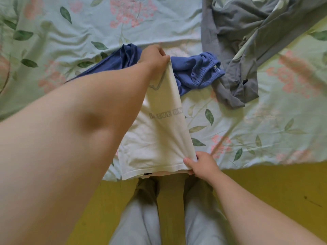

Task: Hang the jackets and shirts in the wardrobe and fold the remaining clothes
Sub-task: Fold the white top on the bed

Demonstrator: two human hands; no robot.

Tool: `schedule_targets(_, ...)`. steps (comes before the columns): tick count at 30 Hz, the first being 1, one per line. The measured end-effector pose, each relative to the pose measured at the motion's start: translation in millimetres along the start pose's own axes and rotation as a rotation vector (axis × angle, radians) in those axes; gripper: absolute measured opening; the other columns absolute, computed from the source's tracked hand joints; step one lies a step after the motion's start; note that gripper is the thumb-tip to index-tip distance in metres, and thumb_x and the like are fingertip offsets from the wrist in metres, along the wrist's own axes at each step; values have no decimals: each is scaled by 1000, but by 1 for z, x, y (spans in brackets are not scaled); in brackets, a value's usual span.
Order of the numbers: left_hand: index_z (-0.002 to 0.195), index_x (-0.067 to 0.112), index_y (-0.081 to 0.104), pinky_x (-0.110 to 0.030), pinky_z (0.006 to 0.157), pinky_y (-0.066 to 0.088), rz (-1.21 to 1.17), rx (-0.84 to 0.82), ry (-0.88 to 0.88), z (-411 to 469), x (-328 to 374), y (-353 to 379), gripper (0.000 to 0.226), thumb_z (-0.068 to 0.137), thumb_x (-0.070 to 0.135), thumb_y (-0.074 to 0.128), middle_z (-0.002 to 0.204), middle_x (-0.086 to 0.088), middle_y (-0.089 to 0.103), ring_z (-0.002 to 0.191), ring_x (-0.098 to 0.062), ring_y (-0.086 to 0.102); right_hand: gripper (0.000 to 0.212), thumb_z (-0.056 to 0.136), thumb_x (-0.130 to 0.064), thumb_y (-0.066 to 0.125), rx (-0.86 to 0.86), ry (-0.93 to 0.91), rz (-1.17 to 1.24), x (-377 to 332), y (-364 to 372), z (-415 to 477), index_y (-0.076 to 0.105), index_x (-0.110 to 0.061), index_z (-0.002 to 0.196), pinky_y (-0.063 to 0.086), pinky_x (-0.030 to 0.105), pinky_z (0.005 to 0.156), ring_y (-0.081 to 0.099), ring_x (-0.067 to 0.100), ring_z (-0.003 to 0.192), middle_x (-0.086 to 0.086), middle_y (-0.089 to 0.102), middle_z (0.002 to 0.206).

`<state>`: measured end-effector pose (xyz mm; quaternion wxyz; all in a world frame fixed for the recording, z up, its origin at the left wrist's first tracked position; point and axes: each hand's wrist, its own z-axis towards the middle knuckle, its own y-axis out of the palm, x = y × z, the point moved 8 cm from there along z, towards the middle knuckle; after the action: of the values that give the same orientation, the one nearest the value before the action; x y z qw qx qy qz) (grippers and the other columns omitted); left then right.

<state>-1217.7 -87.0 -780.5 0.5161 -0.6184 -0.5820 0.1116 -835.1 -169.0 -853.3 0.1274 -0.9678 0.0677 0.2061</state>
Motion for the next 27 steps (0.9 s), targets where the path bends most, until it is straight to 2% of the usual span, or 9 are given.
schedule_targets(5, 117, 21, 60, -39, 95, 36, 56, 354, -23, -38, -26, -28, 36, 95, 49, 55, 123, -1, 59, 119, -24, 53, 24, 94, -51, 60, -61, -38, -214, -13, -11, 7, 69, -29, 96, 54, 32, 70, 67, 16, 82, -8, 70, 87)
schedule_targets(7, 118, 18, 59, -40, 97, 35, 12, 512, -172, -78, -75, -41, 34, 94, 42, 53, 126, -3, 56, 121, -26, 50, 31, 94, -57, 55, -49, -39, -237, -20, -18, 8, 63, -31, 79, 50, 33, 63, 64, 17, 75, -8, 66, 77)
schedule_targets(9, 122, 16, 57, -41, 101, 36, -34, 572, -459, -128, -139, -39, 37, 95, 42, 53, 133, -6, 53, 127, -30, 47, 43, 94, -64, 49, -1, -55, -287, -27, -24, 7, 51, -28, 71, 38, 31, 55, 57, 15, 68, -7, 59, 70)
schedule_targets(12, 126, 12, 52, -45, 105, 40, -172, 433, -781, -197, -217, -5, 51, 98, 55, 52, 139, -11, 51, 130, -34, 47, 46, 92, -71, 46, 97, -69, -282, -38, -32, 11, 50, -26, 83, 34, 30, 55, 55, 12, 73, -5, 60, 81)
schedule_targets(16, 123, 17, 49, -40, 89, 49, -289, 158, -656, -238, -245, 45, 58, 92, 65, 56, 121, -3, 59, 109, -28, 60, 44, 92, -71, 46, 173, -141, -135, -63, -36, 26, 48, -28, 101, 35, 23, 62, 46, -3, 77, -23, 49, 87)
schedule_targets(19, 119, 21, 48, -37, 84, 49, -302, 75, -614, -240, -249, 54, 50, 91, 59, 64, 110, 1, 61, 100, -25, 60, 38, 96, -63, 49, 161, -155, -135, -74, -33, 38, 49, -27, 108, 34, 21, 61, 50, 2, 79, -21, 50, 89)
schedule_targets(21, 112, 18, 58, -39, 86, 53, -314, 60, -610, -237, -256, 55, 39, 93, 51, 65, 106, 0, 65, 99, -26, 63, 33, 98, -53, 52, 158, -144, -156, -71, -33, 45, 56, -23, 112, 40, 27, 66, 57, 15, 88, -11, 59, 93)
schedule_targets(23, 108, 17, 65, -37, 84, 53, -379, 76, -615, -240, -263, 56, 29, 96, 44, 65, 102, 0, 68, 98, -26, 65, 27, 99, -45, 55, 177, -138, -179, -66, -34, 48, 61, -20, 108, 37, 26, 60, 59, 19, 87, -8, 60, 89)
schedule_targets(27, 106, 12, 63, -35, 83, 50, -367, 80, -610, -245, -265, 58, 27, 97, 38, 64, 102, -3, 66, 97, -27, 63, 27, 99, -44, 56, 221, -136, -245, -62, -37, 47, 61, -17, 100, 31, 24, 54, 49, 6, 72, -10, 55, 81)
